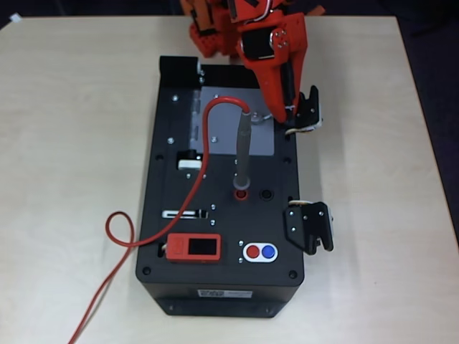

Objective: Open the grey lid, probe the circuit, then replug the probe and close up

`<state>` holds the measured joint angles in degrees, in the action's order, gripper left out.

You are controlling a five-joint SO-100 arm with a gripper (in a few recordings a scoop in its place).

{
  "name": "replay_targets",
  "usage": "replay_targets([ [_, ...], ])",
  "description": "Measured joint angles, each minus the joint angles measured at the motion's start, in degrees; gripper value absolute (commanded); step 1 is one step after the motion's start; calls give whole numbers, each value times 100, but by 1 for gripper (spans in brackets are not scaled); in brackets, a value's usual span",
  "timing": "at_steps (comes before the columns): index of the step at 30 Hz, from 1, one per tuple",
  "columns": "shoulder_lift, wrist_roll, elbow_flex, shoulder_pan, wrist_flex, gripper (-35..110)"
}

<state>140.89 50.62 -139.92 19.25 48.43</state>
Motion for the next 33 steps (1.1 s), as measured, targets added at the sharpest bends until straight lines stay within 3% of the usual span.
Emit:
replay_targets([
  [9, -70, 79, 246, 0, 422, 0],
  [22, -826, -26, 2514, -343, 2382, 0],
  [33, -1318, -35, 3814, -527, 3146, 0],
])
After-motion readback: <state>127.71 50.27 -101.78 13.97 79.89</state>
